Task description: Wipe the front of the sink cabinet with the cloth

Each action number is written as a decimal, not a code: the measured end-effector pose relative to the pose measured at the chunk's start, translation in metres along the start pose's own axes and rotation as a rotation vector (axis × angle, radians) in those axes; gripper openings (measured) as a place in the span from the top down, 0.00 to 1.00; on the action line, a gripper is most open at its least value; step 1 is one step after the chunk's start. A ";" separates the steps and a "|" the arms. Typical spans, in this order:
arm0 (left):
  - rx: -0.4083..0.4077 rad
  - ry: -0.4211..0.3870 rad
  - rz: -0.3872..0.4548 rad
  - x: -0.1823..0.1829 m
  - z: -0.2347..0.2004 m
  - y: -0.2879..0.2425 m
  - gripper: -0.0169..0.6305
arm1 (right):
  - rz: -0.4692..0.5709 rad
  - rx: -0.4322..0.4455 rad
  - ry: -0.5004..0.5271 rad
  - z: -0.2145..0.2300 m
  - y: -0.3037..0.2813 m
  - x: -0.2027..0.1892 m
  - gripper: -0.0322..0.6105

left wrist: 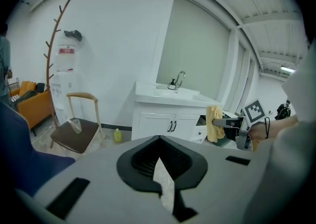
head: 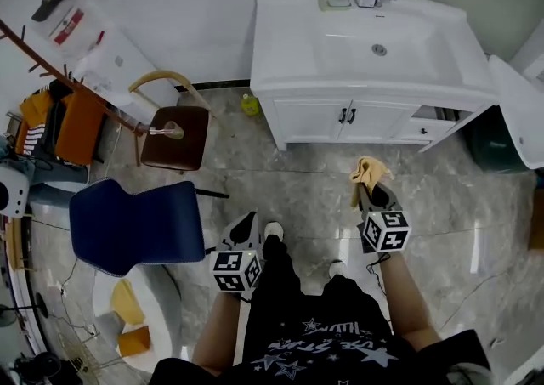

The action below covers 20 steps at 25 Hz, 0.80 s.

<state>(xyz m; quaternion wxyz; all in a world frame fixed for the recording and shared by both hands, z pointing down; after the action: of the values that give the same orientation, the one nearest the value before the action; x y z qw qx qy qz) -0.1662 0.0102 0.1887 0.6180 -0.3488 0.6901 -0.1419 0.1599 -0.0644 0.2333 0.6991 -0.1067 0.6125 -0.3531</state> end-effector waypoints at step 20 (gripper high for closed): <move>-0.124 -0.165 -0.004 0.038 -0.152 -0.157 0.95 | 0.033 -0.102 -0.042 -0.079 -0.212 0.017 0.83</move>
<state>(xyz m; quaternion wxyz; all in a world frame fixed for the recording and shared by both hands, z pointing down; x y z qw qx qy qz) -0.2623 -0.1629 0.2880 0.6498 -0.3981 0.6437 -0.0707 0.0090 -0.2067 0.3255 0.7113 -0.1394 0.6166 -0.3073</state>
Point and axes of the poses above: the fingertips, and each gripper's own axes: y backward along the fingers, z to its right, x out of its top, the point moved 6 cm from there along y, backward along the fingers, and after that the axes turned 7 degrees about -z, right-handed, at the moved point
